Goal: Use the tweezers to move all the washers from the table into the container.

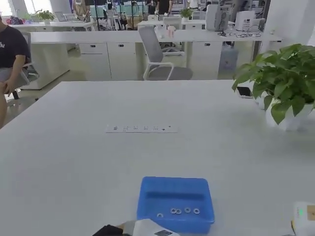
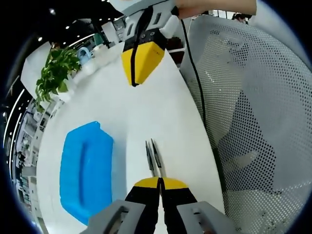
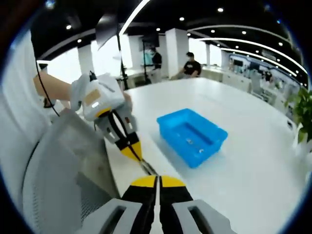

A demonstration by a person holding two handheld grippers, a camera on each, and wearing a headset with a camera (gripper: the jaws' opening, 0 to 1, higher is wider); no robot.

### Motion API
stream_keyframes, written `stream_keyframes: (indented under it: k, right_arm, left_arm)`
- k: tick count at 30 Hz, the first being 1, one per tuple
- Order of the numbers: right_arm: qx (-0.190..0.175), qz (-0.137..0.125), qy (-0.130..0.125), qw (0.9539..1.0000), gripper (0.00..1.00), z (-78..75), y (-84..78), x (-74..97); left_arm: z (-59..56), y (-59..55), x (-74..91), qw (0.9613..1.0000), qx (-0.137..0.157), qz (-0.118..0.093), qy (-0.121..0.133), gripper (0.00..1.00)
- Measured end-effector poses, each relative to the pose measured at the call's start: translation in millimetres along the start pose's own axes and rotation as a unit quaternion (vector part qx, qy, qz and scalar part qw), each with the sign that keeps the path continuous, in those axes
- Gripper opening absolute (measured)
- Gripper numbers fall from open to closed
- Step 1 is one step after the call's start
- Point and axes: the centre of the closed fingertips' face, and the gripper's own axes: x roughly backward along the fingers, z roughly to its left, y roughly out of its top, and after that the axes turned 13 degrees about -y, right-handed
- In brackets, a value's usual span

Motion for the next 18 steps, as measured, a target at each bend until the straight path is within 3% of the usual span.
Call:
stream_keyframes:
  k: [6, 8, 10, 14, 15, 18]
  right_arm:
    - [-0.027, -0.019, -0.003, 0.9994, 0.0, 0.7, 2.8, 3.8]
    - [-0.03, -0.023, -0.008, 0.9993, 0.0, 1.2, 3.5, 4.1]
    - [-0.033, -0.032, -0.018, 0.9988, 0.03, -0.3, 4.9, 5.6]
    - [-0.065, -0.077, -0.035, 0.9943, 0.08, -5.8, 17.1, 11.9]
    - [-0.076, -0.085, -0.041, 0.9926, 0.09, -8.4, 19.3, 14.1]
    - [-0.076, -0.11, -0.069, 0.9886, 0.21, -18.9, 29.6, 22.4]
  left_arm:
    - [0.2, 1.8, 3.2, 0.9999, -0.011, -0.007, 0.004, 0.0]
    - [7.7, 6.9, 11.7, 0.9989, -0.01, -0.033, 0.033, 0.0]
    - [9.2, 8.1, 20.4, 0.9969, 0.026, -0.064, 0.039, 0.0]
    - [14.3, 7.2, 41.3, 0.9859, 0.085, -0.123, 0.074, 0.03]
    - [14.3, 7.4, 49.1, 0.9789, 0.112, -0.149, 0.083, 0.05]
    - [13.2, 2.3, 68.3, 0.9634, 0.157, -0.185, 0.114, 0.15]
